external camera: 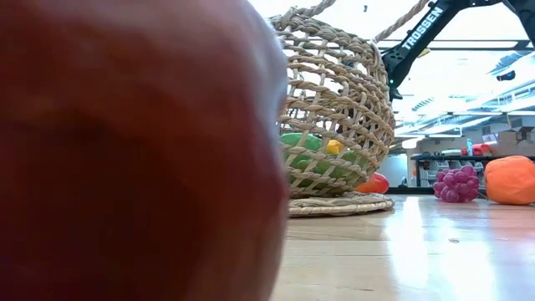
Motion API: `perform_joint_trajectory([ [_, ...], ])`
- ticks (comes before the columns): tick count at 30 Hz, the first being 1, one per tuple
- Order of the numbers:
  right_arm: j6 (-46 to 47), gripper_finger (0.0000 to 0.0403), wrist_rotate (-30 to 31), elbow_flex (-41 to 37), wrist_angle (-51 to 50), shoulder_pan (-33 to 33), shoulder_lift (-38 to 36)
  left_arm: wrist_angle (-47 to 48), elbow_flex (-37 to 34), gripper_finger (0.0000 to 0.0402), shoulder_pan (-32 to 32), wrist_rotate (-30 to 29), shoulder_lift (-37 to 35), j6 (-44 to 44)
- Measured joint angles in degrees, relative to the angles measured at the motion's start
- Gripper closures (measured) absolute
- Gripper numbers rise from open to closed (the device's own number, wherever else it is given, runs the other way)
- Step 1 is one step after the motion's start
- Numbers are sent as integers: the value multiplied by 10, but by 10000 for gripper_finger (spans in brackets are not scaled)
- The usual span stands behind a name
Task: Build produce basket
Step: Put the mango into the basket
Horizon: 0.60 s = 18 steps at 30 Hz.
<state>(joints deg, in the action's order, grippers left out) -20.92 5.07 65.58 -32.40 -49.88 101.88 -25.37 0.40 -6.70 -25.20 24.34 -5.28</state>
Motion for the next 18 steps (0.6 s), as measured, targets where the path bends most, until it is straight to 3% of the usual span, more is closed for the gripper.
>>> perform_joint_trajectory([
  [18, 8, 133, 20, -2, -21, 10, -4, 0, 0, 200, 0, 0, 0, 0],
])
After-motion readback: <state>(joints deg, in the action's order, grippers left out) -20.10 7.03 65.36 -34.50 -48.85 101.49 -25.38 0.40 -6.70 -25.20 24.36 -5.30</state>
